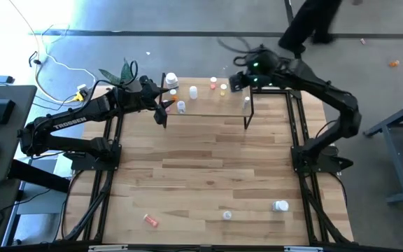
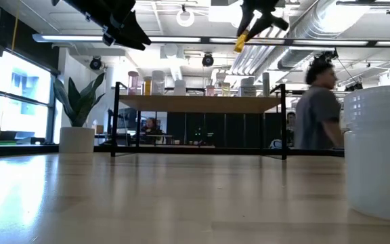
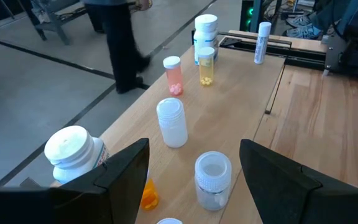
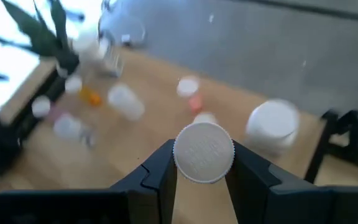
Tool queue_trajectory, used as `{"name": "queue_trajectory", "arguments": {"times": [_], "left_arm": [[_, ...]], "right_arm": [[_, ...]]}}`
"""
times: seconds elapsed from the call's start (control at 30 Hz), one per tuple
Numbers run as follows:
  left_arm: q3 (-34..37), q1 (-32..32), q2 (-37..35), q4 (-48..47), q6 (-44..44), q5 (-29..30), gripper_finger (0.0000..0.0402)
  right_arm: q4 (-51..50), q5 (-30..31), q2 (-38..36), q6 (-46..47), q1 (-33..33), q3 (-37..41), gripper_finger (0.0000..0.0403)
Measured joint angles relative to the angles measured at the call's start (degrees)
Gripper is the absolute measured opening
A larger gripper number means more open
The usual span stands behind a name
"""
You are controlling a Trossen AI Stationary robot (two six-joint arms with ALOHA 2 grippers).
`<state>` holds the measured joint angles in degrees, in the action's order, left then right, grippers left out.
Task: Pick and place medicine bottles onto shelf by color
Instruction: Put the orange transparent pill bottle on the shelf
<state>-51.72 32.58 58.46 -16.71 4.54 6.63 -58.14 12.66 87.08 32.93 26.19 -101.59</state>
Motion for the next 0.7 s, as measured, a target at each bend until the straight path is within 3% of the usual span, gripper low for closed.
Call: {"name": "queue_trajectory", "arguments": {"times": [0.7], "left_arm": [[0.0,0.0,0.0,0.0,0.0,0.0,0.0239]], "right_arm": [[-8.3,-2.9,13.4,-2.2,-3.5,0.1,0.0108]]}}
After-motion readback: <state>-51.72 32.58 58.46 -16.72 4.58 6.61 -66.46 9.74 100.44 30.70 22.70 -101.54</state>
